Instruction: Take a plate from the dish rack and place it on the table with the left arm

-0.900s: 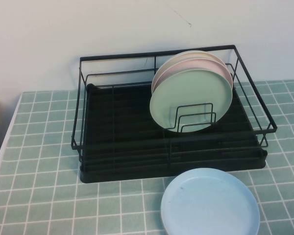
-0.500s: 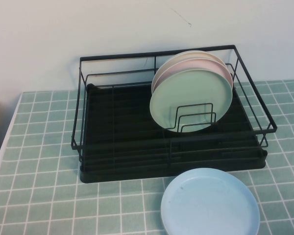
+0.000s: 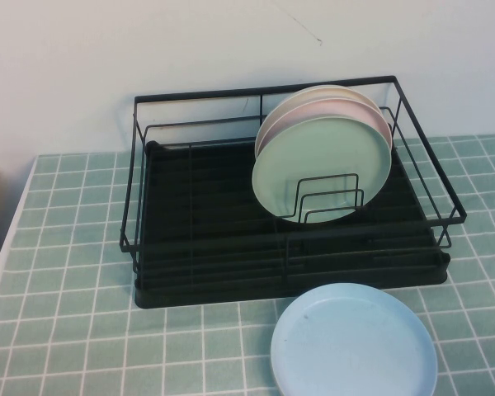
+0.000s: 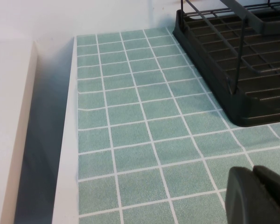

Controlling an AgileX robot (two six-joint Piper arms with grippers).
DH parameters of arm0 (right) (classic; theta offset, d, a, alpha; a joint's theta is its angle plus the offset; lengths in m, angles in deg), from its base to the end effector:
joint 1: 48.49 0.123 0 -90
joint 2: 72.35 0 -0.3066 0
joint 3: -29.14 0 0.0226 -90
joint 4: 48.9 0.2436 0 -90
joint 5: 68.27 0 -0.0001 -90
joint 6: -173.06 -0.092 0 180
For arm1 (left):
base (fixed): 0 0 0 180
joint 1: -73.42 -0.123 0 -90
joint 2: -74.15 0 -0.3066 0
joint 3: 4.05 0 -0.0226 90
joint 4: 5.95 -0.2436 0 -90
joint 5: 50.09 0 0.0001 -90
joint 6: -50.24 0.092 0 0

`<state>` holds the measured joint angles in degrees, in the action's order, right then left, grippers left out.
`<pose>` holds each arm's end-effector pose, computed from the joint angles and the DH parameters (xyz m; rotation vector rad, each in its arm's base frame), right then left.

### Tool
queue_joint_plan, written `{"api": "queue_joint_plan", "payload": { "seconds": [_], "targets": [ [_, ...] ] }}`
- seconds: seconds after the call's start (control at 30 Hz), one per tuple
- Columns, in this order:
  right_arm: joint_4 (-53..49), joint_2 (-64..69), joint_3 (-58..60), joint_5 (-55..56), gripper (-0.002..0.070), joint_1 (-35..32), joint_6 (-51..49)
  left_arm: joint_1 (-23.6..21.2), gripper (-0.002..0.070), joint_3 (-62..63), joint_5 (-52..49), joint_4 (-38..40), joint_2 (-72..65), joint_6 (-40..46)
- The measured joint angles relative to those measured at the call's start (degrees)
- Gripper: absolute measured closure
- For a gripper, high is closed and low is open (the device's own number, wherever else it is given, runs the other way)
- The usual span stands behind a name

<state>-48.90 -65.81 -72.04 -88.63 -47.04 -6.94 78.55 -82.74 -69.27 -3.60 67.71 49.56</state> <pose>0.0249 0.0006 0.1751 -0.0233 1.8451 0.0177 0.0250 -0.0035 0.1778 0.0450 1.8211 -0.1114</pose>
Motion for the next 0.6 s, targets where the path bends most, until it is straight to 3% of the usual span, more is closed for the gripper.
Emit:
{"api": "queue_joint_plan", "payload": {
  "seconds": [0.6],
  "targets": [
    [0.0, 0.0, 0.0, 0.0, 0.0678, 0.0, 0.0, 0.0, 0.0678, -0.2, 1.9, 0.1, 0.0, 0.0]
  ]
}}
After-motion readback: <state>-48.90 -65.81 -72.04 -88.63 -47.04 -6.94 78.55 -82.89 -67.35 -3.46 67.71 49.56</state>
